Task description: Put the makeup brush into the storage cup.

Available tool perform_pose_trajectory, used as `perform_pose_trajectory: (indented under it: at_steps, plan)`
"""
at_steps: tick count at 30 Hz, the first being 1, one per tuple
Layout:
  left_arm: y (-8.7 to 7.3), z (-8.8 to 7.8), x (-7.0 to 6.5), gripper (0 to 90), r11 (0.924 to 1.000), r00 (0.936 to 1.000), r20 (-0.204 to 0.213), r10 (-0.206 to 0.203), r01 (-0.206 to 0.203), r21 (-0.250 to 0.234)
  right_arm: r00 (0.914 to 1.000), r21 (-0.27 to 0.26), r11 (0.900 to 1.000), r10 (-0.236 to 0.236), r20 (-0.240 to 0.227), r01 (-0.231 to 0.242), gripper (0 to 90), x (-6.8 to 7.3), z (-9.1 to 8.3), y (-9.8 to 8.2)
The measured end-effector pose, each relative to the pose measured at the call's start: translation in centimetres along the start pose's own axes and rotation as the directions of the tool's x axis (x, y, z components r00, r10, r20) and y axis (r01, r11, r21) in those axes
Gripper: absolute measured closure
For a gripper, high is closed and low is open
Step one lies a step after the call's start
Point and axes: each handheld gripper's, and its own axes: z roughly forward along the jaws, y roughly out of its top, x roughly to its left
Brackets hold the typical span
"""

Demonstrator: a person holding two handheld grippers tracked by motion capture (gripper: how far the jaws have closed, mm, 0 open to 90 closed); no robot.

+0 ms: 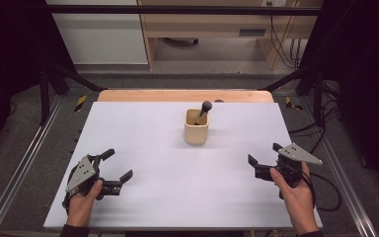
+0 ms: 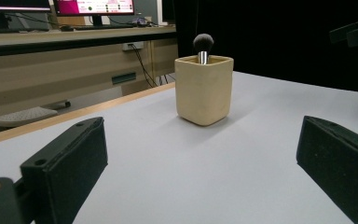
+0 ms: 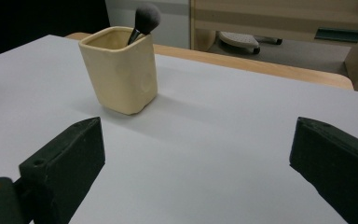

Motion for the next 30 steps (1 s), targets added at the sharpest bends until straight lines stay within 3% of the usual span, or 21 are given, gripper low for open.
perform_pose_trajectory:
  at_steps: [21,30]
  plan:
    - [0.0,-0.3,0.0,1.6,1.0,1.0,-0.006,0.003,-0.003,0.005,0.9986,-0.01,0.999,0.042,0.033,-0.042,4.6,-1.6,-1.0,-4.2]
    - [-0.1,-0.4,0.0,1.6,1.0,0.9999,-0.009,0.005,-0.005,0.008,0.9991,-0.048,0.999,0.017,0.038,-0.015,4.8,-1.8,-1.1,-5.1]
